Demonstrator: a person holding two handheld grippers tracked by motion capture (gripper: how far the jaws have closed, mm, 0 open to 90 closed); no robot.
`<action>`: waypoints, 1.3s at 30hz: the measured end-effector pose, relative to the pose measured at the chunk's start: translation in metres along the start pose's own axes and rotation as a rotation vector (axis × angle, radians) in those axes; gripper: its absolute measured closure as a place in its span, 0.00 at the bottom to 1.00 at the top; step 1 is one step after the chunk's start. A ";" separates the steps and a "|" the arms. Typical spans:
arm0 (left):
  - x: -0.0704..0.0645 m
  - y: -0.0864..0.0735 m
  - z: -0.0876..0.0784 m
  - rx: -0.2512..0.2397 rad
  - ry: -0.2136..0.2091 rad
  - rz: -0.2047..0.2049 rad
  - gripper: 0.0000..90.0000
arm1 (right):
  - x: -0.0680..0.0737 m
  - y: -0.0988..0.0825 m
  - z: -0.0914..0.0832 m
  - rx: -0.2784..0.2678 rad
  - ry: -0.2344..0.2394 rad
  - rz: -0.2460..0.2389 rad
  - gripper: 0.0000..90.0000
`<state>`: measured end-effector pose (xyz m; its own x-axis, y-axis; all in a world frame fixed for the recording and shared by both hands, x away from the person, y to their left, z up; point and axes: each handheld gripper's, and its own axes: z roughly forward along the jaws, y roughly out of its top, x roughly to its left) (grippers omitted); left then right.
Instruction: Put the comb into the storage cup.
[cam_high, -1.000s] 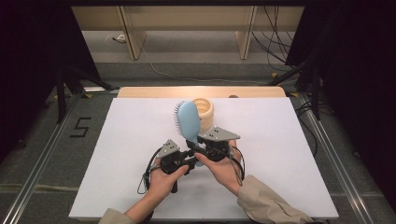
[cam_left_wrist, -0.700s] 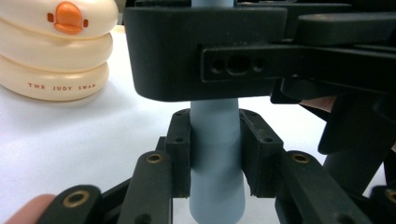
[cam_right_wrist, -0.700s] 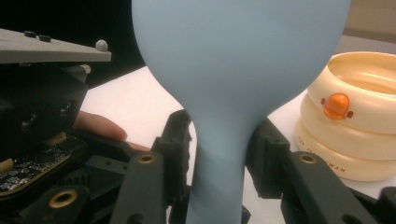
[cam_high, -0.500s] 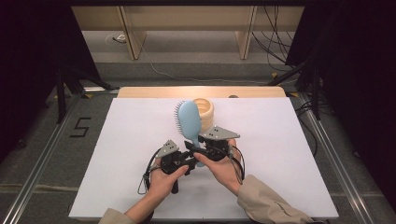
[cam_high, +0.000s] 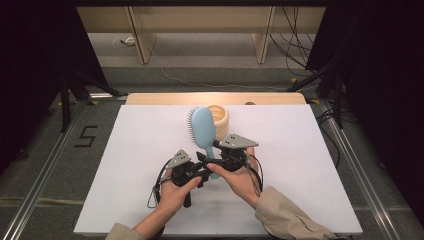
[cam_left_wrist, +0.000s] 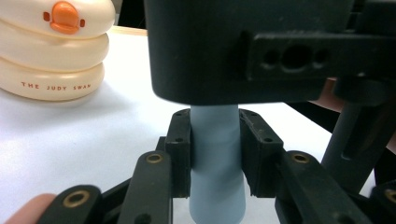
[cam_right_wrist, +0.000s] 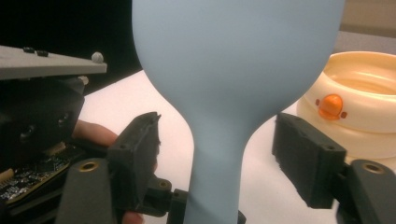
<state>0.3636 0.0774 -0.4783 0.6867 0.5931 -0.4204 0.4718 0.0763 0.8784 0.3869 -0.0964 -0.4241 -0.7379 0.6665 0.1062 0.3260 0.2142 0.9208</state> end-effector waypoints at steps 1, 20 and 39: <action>0.000 0.000 0.000 -0.002 -0.002 -0.001 0.74 | 0.000 0.000 0.000 -0.001 -0.001 -0.002 0.34; 0.003 0.000 -0.001 -0.023 -0.042 -0.070 0.74 | -0.002 0.005 -0.005 -0.024 -0.006 0.000 0.29; 0.002 0.001 -0.002 -0.030 -0.055 -0.075 0.74 | -0.008 0.026 -0.020 -0.040 0.016 -0.028 0.07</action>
<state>0.3648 0.0806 -0.4775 0.6797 0.5397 -0.4967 0.5071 0.1434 0.8498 0.3894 -0.1103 -0.3934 -0.7557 0.6493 0.0859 0.2816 0.2037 0.9377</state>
